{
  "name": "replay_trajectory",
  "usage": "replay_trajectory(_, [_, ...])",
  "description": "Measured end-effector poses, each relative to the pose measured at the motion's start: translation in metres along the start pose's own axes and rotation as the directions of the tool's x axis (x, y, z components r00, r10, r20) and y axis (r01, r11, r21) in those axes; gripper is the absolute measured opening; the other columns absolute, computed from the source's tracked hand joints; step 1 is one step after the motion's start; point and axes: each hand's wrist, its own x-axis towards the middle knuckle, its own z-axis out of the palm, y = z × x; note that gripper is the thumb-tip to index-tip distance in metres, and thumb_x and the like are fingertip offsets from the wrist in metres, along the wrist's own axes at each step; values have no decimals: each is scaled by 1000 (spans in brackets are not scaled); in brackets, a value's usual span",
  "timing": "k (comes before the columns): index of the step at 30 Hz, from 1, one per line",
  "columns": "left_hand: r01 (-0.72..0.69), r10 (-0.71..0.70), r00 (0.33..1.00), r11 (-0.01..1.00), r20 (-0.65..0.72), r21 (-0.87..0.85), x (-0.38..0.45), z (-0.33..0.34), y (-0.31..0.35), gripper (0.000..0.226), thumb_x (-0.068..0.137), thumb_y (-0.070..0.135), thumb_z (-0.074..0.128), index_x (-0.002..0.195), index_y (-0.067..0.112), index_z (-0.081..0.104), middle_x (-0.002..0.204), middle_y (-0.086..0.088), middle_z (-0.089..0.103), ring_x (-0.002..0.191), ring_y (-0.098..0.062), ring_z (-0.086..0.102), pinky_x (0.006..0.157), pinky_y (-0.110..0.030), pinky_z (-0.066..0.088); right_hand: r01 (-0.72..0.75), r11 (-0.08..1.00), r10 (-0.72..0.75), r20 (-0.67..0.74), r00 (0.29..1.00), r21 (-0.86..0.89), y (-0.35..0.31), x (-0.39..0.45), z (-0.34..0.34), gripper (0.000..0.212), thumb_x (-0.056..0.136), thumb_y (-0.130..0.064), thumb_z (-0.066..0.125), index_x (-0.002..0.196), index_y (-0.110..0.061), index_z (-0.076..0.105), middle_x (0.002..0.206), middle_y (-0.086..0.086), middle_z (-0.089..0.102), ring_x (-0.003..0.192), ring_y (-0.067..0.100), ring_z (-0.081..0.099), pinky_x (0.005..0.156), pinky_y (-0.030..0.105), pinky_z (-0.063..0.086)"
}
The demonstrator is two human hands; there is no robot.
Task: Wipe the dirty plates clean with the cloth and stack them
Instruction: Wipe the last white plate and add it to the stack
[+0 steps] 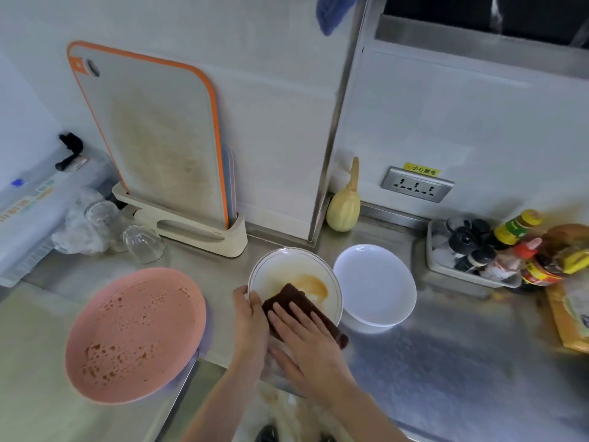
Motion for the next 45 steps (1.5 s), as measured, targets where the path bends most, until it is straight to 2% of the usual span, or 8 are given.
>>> replay_trajectory(6, [-105, 103, 992, 994, 69, 24, 0, -1, 17, 11, 100, 13, 34, 104, 16, 43, 83, 5, 51, 72, -4, 46, 58, -9, 39, 53, 993, -45, 71, 996, -109, 62, -28, -12, 96, 72, -39, 69, 148, -36, 11, 149, -12, 29, 126, 29, 49, 98, 42, 47])
replay_trajectory(10, [-128, 123, 989, 990, 81, 54, -4, 13, 27, 11, 100, 16, 35, 103, 19, 45, 80, 1, 53, 67, -10, 45, 61, -25, 37, -166, 986, 166, 72, 984, 1, 66, -32, -31, 105, 57, -26, 84, 146, -27, 27, 149, -6, 35, 127, 26, 48, 90, 36, 53])
replay_trajectory(15, [-217, 204, 972, 969, 118, 117, -15, 36, 38, 10, 99, 17, 35, 105, 17, 44, 82, 12, 53, 75, -1, 50, 72, -28, 35, -263, 950, 249, 104, 963, 166, 13, -37, -32, 88, 78, -54, 54, 148, -12, 21, 155, -4, 21, 141, 17, 23, 112, 30, 26])
replay_trajectory(18, [-232, 216, 966, 967, 140, 105, -14, 35, 38, 13, 99, 16, 35, 106, 13, 47, 84, 11, 55, 79, -8, 52, 76, -30, 37, -315, 833, 311, 86, 947, 454, 12, -35, -40, 67, 86, -73, 8, 142, -40, 22, 148, -40, 0, 142, 0, -4, 116, 34, 6])
replay_trajectory(21, [-172, 164, 978, 984, 130, 53, -16, 34, 36, 11, 100, 18, 35, 103, 16, 45, 79, 3, 52, 73, -9, 49, 77, -35, 40, -398, 805, 463, -47, 885, 440, 27, -39, -48, 53, 89, -70, 11, 135, -54, 32, 152, -28, 12, 144, 5, -2, 117, 41, 11])
replay_trajectory(26, [-195, 188, 968, 980, 165, 27, -23, 40, 41, 15, 99, 13, 37, 94, 13, 50, 77, 1, 55, 70, -10, 50, 64, -20, 41, -187, 979, 199, -160, 967, 84, 26, -46, -42, 51, 94, -59, 30, 133, -31, 46, 141, -1, 48, 128, 26, 48, 97, 44, 47])
replay_trajectory(35, [-279, 250, 939, 955, 236, 97, -17, 48, 52, 16, 98, 14, 39, 93, 4, 51, 76, -7, 48, 71, -19, 42, 67, -33, 34, -89, 993, 109, -320, 941, 78, 85, -68, -60, 43, 91, -37, 57, 121, -8, 62, 138, 9, 50, 134, 26, 39, 100, 43, 45])
replay_trajectory(45, [-337, 266, 915, 916, 303, 216, -18, 51, 66, 16, 98, 12, 41, 98, 7, 56, 86, -5, 58, 81, -19, 49, 74, -29, 37, 63, 997, -77, -415, 907, -46, 45, -58, -38, 37, 84, -24, 67, 120, -22, 57, 125, 4, 63, 119, 24, 57, 88, 38, 52])
